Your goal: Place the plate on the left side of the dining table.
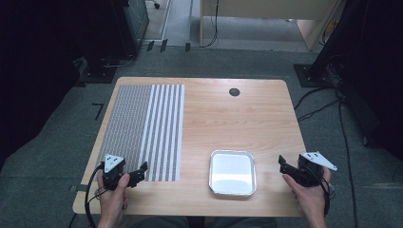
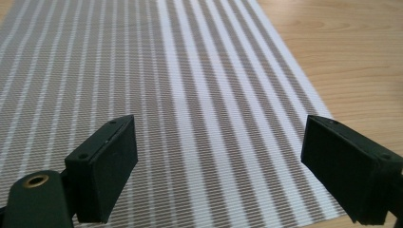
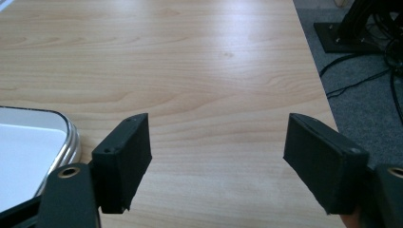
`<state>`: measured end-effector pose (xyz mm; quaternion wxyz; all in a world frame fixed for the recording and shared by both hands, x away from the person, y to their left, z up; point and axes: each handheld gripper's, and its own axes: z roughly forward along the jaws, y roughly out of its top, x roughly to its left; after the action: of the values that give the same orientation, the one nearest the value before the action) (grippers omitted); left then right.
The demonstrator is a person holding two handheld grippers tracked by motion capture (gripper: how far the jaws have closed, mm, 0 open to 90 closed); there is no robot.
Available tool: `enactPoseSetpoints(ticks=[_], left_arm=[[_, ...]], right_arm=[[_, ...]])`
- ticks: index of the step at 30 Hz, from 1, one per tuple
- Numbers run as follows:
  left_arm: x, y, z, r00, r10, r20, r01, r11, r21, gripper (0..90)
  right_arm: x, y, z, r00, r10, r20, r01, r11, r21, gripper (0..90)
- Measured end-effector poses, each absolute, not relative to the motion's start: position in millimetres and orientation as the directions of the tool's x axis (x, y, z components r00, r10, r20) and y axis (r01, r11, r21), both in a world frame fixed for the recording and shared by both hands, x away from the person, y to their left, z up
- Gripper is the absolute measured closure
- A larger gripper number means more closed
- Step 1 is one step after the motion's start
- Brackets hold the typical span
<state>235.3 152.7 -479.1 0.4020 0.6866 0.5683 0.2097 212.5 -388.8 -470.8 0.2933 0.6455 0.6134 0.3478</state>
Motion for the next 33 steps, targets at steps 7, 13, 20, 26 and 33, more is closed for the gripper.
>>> enactPoseSetpoints(ticks=[7,13,20,26,33], left_arm=[[239.9,131.8,-476.2,0.311,0.935,-0.17,0.612,-0.06,0.789,12.4],[244.9,115.0,-476.3,0.344,0.923,-0.171,0.616,-0.084,0.783,12.7],[249.3,97.8,-474.8,0.371,0.911,-0.18,0.62,-0.098,0.779,13.0],[251.5,84.4,-472.3,0.395,0.899,-0.188,0.616,-0.108,0.78,13.0],[252.6,70.7,-471.4,0.424,0.884,-0.198,0.615,-0.121,0.779,13.0]], right_arm=[[218.6,-375.3,-467.6,-0.016,0.997,0.08,0.566,-0.057,0.823,29.8],[220.7,-365.9,-467.0,-0.001,0.999,0.048,0.55,-0.04,0.834,38.4],[223.9,-356.7,-464.0,-0.032,0.997,0.071,0.542,-0.043,0.839,41.1],[226.5,-347.5,-463.5,-0.059,0.994,0.091,0.54,-0.045,0.84,42.5],[231.1,-335.8,-465.4,-0.055,0.995,0.087,0.552,-0.043,0.833,40.0]])
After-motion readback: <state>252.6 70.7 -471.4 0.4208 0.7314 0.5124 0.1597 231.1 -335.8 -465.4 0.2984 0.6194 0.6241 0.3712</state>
